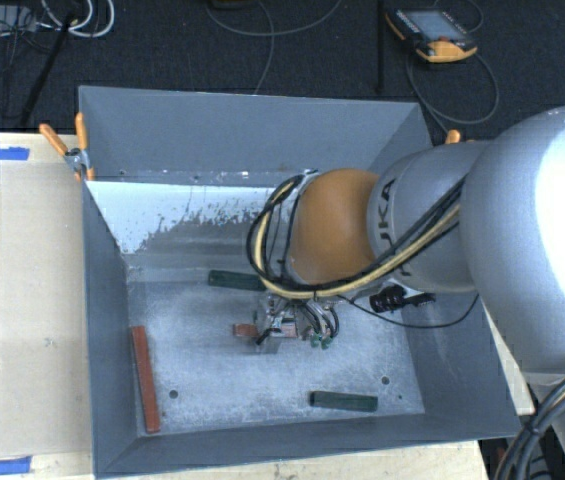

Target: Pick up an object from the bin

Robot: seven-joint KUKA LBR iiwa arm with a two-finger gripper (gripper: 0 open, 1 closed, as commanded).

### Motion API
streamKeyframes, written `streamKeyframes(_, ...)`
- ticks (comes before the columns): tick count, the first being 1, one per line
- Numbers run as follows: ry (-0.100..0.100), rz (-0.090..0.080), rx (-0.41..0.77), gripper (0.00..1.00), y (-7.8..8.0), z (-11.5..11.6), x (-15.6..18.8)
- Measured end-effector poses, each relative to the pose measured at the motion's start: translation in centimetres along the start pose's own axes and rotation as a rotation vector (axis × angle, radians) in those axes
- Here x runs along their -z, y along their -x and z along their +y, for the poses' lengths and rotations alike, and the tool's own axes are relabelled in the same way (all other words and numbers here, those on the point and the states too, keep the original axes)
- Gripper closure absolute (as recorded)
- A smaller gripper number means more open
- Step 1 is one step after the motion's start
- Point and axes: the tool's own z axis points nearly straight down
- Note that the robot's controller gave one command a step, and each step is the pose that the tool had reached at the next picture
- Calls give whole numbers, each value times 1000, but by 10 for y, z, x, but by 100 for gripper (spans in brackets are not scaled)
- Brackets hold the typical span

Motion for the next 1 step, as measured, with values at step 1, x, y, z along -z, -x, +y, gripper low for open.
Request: streamKeyframes(1,-1,7,347,100,-8,-30,21)
